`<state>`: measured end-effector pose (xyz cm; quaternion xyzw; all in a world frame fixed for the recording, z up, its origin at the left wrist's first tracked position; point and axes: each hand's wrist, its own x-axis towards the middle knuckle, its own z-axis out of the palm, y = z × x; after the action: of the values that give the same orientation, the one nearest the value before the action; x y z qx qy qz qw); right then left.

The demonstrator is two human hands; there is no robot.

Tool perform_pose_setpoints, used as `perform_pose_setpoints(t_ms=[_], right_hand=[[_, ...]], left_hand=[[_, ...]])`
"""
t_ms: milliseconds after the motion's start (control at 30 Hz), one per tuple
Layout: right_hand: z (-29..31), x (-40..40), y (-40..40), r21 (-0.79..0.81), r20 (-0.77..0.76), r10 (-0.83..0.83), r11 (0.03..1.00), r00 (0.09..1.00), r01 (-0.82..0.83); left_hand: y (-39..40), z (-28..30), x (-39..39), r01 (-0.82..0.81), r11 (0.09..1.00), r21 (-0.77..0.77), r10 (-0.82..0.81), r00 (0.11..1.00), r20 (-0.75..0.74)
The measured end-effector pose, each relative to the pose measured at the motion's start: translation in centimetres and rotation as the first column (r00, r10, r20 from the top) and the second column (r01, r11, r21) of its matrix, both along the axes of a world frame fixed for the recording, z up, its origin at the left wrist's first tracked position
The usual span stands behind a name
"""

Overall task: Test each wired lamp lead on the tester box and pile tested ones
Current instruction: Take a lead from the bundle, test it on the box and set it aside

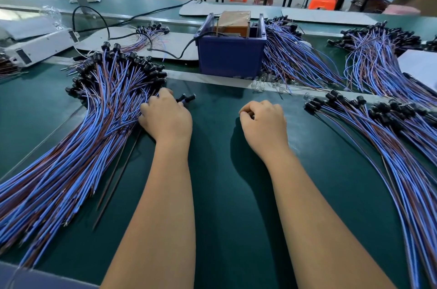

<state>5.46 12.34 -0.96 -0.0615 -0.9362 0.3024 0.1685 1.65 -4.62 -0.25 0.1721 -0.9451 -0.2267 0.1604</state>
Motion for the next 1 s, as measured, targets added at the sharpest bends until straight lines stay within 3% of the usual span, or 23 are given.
perform_pose_setpoints(t_ms=[100, 200, 300, 367, 433, 533, 600, 633, 733, 800, 900, 1000], right_hand=[[-0.1, -0.1, 0.1, 0.002, 0.007, 0.006, 1.000, 1.000, -0.006], [0.0, 0.1, 0.0, -0.024, -0.028, 0.022, 0.999, 0.999, -0.023], [0.6, 0.4, -0.6, -0.367, -0.180, 0.055, 0.923, 0.982, -0.119], [1.1, 0.4, -1.1, -0.685, -0.182, 0.109, 0.699, 0.977, -0.206], [1.5, 0.3, -1.6, -0.905, -0.161, 0.247, 0.350, 0.956, -0.243], [1.9, 0.1, -0.8, -0.974, -0.216, 0.360, -0.017, 0.907, -0.226], [1.9, -0.1, 0.2, -0.957, -0.274, 0.317, -0.182, 0.908, -0.225], [1.9, -0.1, 0.6, -0.954, -0.267, 0.290, -0.218, 0.919, -0.208], [1.7, 0.0, 1.6, -0.984, -0.151, 0.165, -0.121, 0.975, -0.132], [1.7, -0.1, 2.1, -0.992, -0.072, 0.083, -0.110, 0.994, -0.063], [1.7, -0.1, 2.4, -0.990, -0.079, 0.017, -0.121, 0.997, -0.076], [1.5, 0.0, 2.3, -0.994, -0.112, 0.026, -0.005, 0.993, -0.111]], left_hand=[[-0.1, 0.1, 0.0, -0.012, 1.000, 0.015, 0.014, 0.988, -0.155], [-0.1, 0.3, 0.0, 0.020, 0.990, 0.137, 0.033, 0.927, -0.373], [0.6, 0.9, 0.0, 0.164, 0.950, 0.266, 0.019, 0.819, -0.573], [1.9, 1.4, 0.3, 0.334, 0.911, 0.243, -0.081, 0.722, -0.687], [4.0, 1.6, 1.0, 0.544, 0.810, 0.219, -0.226, 0.635, -0.739], [7.5, 1.7, 3.0, 0.775, 0.472, 0.420, -0.381, 0.610, -0.695], [9.2, 1.8, 4.0, 0.801, 0.265, 0.537, -0.448, 0.595, -0.667], [9.6, 1.8, 4.3, 0.800, 0.165, 0.577, -0.483, 0.576, -0.660], [8.8, 1.8, 3.9, 0.647, -0.076, 0.759, -0.617, 0.567, -0.545], [7.6, 1.8, 3.2, 0.490, -0.063, 0.869, -0.740, 0.562, -0.370], [6.3, 1.7, 2.7, 0.447, 0.038, 0.894, -0.858, 0.473, -0.200], [5.2, 1.7, 2.4, 0.375, -0.079, 0.924, -0.939, 0.284, -0.196]])
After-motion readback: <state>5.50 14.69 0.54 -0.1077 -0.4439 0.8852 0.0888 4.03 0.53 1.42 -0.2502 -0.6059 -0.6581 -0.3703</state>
